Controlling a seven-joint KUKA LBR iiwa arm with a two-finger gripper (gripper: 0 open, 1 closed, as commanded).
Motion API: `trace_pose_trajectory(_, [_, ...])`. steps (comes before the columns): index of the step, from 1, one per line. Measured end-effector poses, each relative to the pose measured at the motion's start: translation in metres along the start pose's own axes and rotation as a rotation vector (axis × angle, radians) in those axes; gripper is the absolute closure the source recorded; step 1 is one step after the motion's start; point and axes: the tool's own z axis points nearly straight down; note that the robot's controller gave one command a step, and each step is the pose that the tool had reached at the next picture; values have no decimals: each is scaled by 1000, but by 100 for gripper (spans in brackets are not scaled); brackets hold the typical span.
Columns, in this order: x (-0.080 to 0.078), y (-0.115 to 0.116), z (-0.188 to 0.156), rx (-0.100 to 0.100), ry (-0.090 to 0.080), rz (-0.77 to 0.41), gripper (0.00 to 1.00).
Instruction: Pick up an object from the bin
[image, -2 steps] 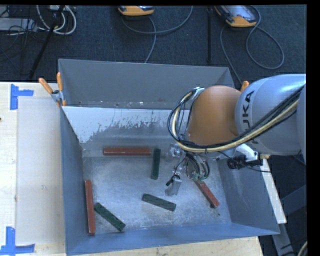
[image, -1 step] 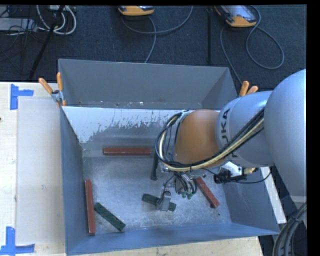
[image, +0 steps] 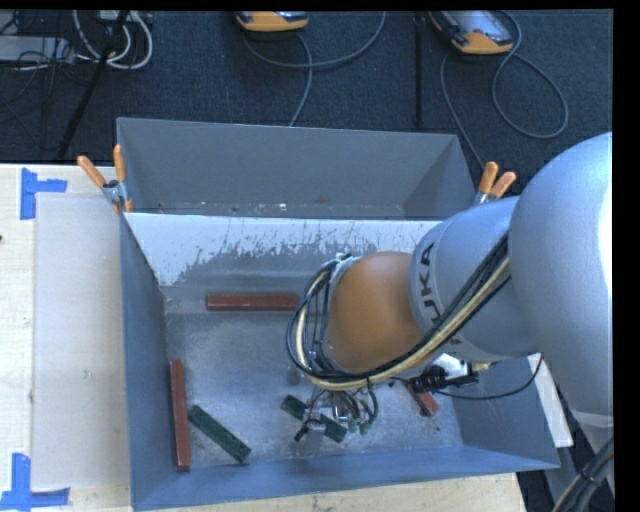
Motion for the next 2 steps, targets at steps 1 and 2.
trace_pose_trajectory(1, [-2, -2, 0, 0, -2, 9, 100])
trace_pose_trajectory(2, [2, 6, -144, -1, -11, -53, 100])
